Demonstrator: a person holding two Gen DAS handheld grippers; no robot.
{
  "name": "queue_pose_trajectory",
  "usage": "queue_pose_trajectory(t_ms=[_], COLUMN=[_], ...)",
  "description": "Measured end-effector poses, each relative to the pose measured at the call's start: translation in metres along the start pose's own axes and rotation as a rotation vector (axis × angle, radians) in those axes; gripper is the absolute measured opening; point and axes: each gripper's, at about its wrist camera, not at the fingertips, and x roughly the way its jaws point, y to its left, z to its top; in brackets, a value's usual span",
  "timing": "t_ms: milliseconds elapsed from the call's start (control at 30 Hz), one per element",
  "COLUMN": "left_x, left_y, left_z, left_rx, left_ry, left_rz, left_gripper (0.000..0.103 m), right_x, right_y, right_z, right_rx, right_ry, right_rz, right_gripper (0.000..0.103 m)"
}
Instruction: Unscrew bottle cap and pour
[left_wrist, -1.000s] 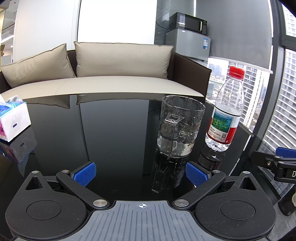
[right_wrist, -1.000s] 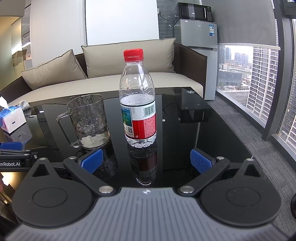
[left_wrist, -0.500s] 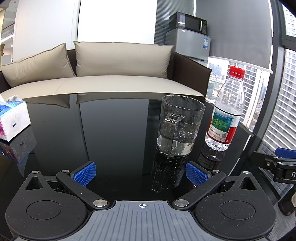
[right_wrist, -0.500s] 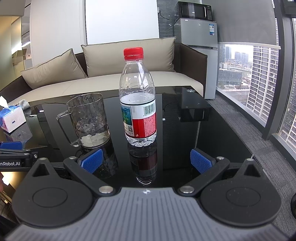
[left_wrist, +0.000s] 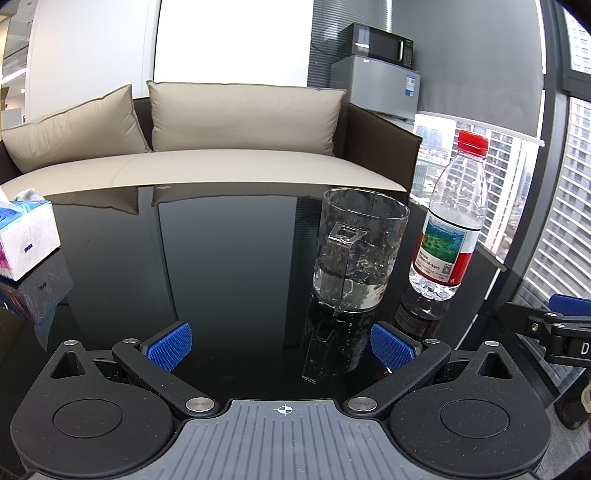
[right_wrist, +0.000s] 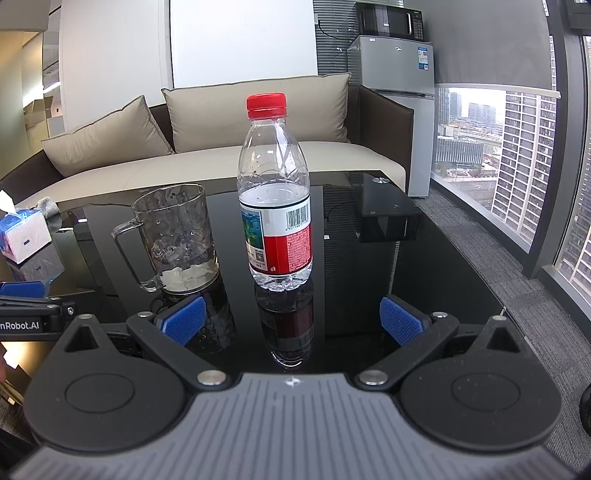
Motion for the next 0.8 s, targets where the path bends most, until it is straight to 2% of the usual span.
queue_pose_trajectory(t_ms=[800], left_x=[0.0028], left_y=[-0.0016], left_z=[-0.0011], left_rx=[-0.001], left_ry=[0.003], left_rz=[-0.002], left_gripper=[0.102], right_x=[0.0005], right_y=[0.0002], right_z=[-0.0002], right_rx=[-0.002], right_ry=[0.001], right_rz=[-0.003], right_gripper=[0.103])
